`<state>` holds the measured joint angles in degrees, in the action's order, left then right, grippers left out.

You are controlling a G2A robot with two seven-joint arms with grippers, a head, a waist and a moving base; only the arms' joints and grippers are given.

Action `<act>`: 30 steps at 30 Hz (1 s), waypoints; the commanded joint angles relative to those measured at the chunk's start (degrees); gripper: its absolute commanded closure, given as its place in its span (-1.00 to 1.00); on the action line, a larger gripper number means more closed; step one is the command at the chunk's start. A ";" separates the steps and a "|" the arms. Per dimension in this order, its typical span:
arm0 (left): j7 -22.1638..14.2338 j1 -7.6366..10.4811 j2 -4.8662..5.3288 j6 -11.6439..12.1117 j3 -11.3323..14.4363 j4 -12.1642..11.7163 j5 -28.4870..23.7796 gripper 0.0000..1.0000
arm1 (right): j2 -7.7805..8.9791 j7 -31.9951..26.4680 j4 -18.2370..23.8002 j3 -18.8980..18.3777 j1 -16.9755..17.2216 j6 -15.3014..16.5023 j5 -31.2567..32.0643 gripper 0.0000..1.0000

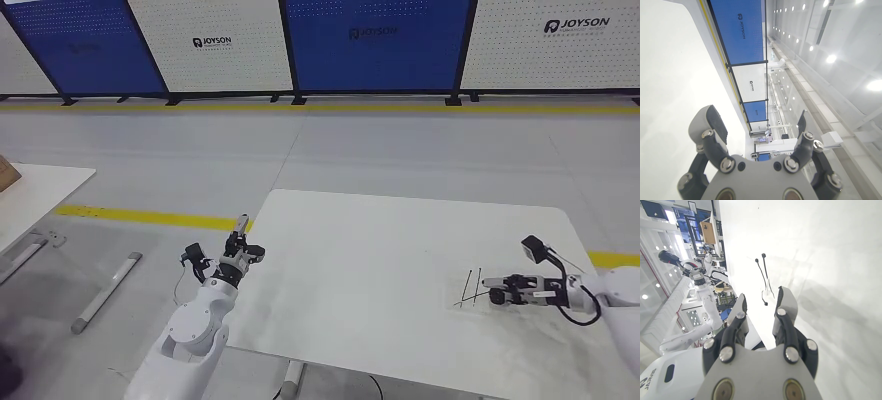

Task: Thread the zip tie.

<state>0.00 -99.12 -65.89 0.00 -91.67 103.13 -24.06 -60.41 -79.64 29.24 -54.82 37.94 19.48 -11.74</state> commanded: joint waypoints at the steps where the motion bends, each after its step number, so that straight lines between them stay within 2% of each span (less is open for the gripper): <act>1: 0.00 0.00 0.00 0.00 0.00 0.00 0.00 -1.00 | -0.12 0.00 -0.42 0.11 -0.14 0.00 -0.07 0.42; 4: 0.00 0.00 0.00 0.00 0.00 0.00 0.00 -1.00 | -0.16 0.00 -0.84 0.12 -0.24 0.00 -0.21 0.50; 21: 0.00 0.00 0.00 0.00 0.00 0.00 0.00 -1.00 | 0.51 0.00 0.05 -0.56 0.71 0.00 -0.63 0.56; 25: 0.00 0.00 0.00 0.00 0.00 0.00 0.00 -1.00 | 0.54 0.00 0.02 -0.69 0.74 0.00 -0.66 0.68; 26: 0.00 0.00 0.00 0.00 0.00 0.00 0.00 -1.00 | 0.54 0.00 0.02 -0.70 0.74 0.00 -0.65 0.82; 28: 0.00 0.00 0.00 0.00 0.00 0.00 0.00 -1.00 | 0.55 0.00 0.04 -0.71 0.72 0.00 -0.58 0.96; 30: 0.00 0.00 0.00 0.00 0.00 0.00 0.00 -1.00 | 0.56 0.00 0.06 -0.71 0.71 0.00 -0.53 1.00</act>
<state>0.00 -99.12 -65.89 0.00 -91.67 103.13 -24.06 -59.86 -79.64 29.28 -55.53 38.66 19.48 -12.29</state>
